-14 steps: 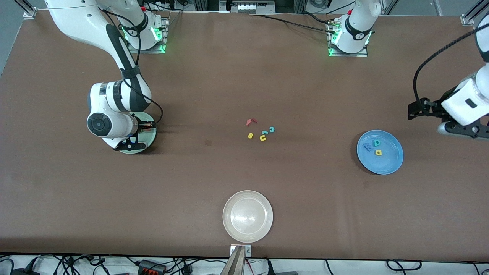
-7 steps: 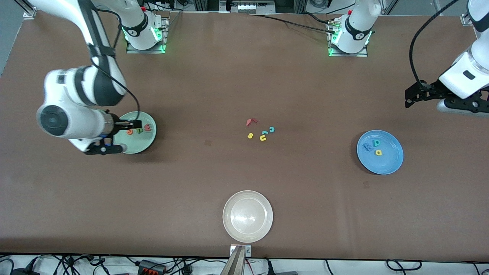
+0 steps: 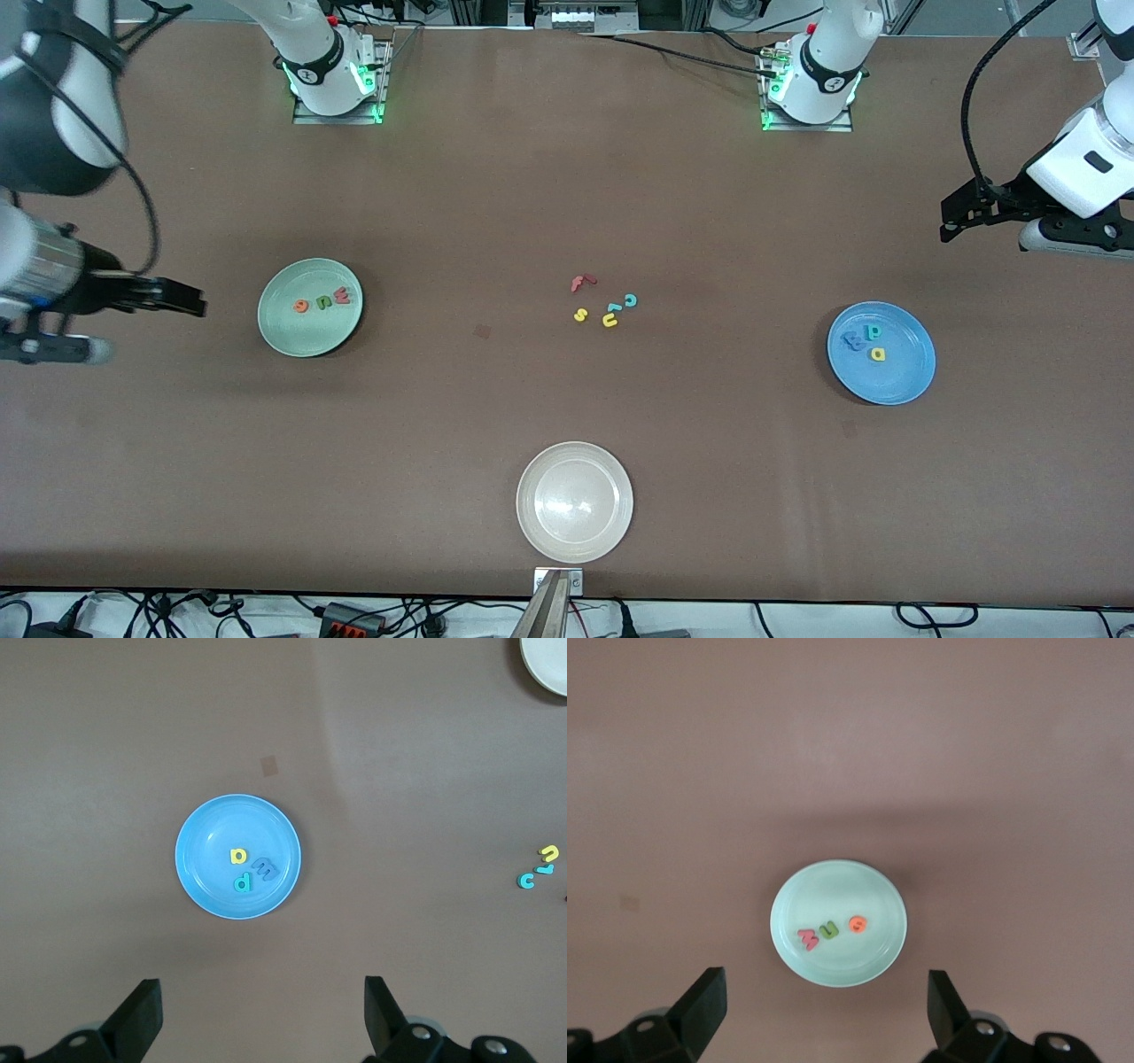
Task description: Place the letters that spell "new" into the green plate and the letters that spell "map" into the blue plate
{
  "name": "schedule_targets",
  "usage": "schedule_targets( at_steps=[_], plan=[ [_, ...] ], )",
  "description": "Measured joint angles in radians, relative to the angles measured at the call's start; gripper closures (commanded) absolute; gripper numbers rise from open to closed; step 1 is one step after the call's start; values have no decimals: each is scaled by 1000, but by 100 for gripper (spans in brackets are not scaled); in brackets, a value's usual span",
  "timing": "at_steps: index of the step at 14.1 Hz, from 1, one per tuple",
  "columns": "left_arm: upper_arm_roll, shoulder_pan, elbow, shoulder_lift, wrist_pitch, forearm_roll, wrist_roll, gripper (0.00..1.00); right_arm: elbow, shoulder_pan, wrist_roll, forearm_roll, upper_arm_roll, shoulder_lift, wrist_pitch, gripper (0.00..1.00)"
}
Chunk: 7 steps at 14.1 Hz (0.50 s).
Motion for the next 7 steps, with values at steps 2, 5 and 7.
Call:
schedule_targets(
  at_steps=[2, 5, 7],
  plan=[
    [3, 0, 0, 1, 0, -1, 0, 0, 9, -151, -2, 0, 102, -51, -2, 0],
    [7, 0, 2, 7, 0, -8, 0, 0, 6, -252, -23, -11, 158, -101, -12, 0],
    [8, 0, 12, 8, 0, -9, 0, 0, 6, -251, -54, -67, 169, -113, -17, 0]
  ],
)
